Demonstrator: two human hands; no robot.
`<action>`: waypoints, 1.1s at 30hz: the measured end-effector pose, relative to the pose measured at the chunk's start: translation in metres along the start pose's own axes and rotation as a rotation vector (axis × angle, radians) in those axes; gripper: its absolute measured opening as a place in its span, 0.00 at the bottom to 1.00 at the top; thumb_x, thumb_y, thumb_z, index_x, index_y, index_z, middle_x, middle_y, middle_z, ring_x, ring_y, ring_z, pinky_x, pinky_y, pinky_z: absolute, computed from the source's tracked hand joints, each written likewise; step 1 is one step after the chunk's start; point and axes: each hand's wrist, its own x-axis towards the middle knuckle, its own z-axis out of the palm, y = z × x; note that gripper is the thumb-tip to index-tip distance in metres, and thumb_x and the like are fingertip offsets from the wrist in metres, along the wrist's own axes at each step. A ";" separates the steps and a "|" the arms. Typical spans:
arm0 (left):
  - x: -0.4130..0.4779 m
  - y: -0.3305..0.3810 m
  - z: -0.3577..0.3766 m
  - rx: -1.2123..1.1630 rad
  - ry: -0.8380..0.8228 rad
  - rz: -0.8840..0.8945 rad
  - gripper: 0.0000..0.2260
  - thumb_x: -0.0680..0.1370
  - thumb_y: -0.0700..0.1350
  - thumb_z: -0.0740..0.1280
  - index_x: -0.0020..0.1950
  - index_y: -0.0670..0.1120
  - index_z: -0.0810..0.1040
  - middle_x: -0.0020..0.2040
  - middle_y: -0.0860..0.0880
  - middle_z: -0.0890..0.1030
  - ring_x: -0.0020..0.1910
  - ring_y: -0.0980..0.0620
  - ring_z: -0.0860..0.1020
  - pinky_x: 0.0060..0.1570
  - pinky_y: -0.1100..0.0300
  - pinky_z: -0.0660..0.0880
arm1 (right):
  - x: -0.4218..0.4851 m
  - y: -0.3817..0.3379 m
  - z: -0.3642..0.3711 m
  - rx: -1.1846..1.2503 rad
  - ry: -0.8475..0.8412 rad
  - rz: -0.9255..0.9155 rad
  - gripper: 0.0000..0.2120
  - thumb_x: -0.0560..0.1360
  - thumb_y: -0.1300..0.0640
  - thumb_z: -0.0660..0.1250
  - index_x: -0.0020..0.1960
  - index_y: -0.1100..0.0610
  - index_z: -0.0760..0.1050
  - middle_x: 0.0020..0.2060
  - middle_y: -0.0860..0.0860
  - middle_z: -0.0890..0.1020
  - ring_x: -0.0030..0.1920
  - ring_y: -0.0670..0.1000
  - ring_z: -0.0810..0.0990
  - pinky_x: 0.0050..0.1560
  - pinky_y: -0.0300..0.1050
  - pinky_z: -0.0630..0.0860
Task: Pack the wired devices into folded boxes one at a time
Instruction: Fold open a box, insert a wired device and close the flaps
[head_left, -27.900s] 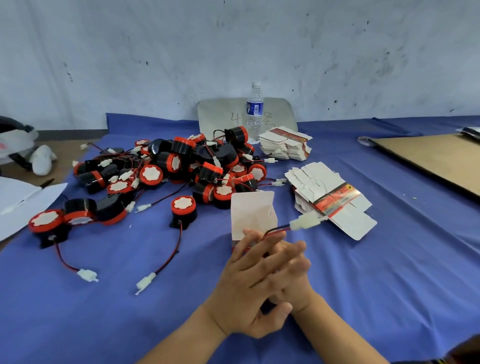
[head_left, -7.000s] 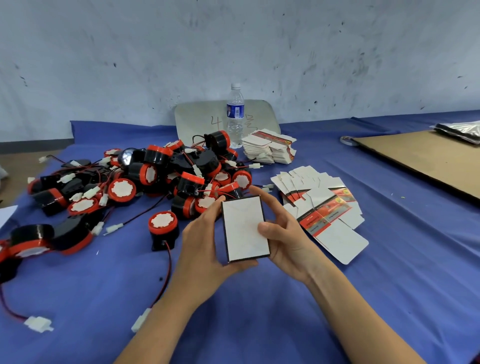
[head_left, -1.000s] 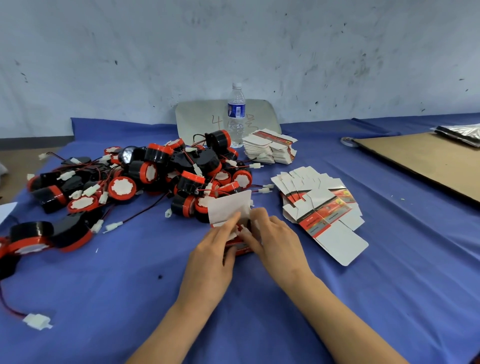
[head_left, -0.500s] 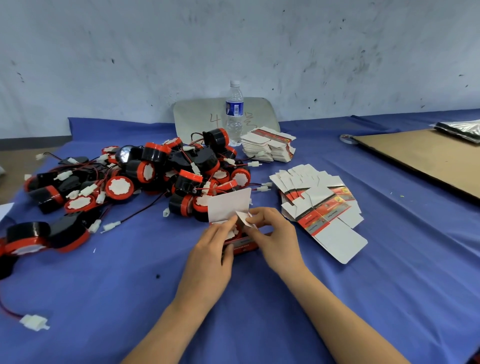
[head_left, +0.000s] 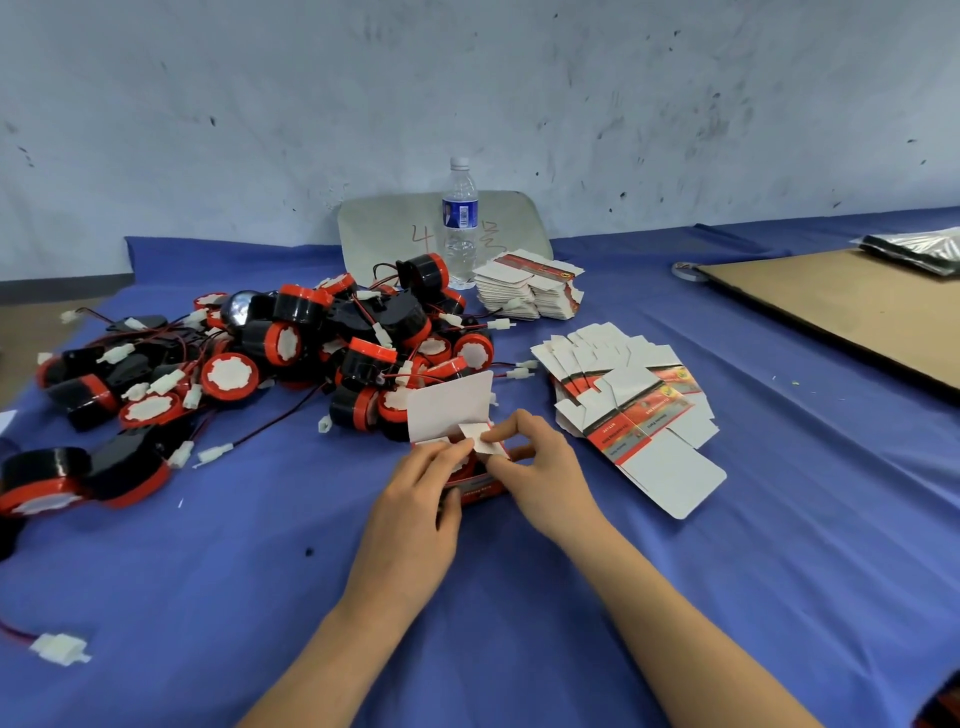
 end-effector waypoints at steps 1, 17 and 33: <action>0.000 0.000 0.000 0.000 0.000 0.003 0.23 0.77 0.33 0.66 0.69 0.51 0.73 0.65 0.53 0.74 0.65 0.55 0.72 0.62 0.63 0.71 | 0.000 0.000 0.004 -0.016 0.028 0.014 0.05 0.75 0.60 0.67 0.45 0.50 0.74 0.51 0.49 0.77 0.43 0.44 0.78 0.40 0.34 0.74; 0.000 0.002 0.000 0.015 0.028 0.027 0.19 0.74 0.30 0.67 0.62 0.46 0.79 0.61 0.50 0.77 0.60 0.51 0.76 0.58 0.62 0.72 | 0.007 0.003 0.012 -0.115 0.131 -0.137 0.06 0.71 0.62 0.65 0.36 0.54 0.75 0.45 0.42 0.77 0.47 0.46 0.78 0.46 0.47 0.75; 0.001 0.001 -0.002 -0.208 -0.205 0.207 0.06 0.75 0.46 0.71 0.52 0.51 0.82 0.59 0.59 0.78 0.60 0.62 0.75 0.59 0.68 0.71 | -0.002 -0.021 -0.009 0.425 0.194 -0.171 0.09 0.78 0.50 0.64 0.43 0.52 0.79 0.37 0.43 0.82 0.40 0.41 0.79 0.40 0.30 0.72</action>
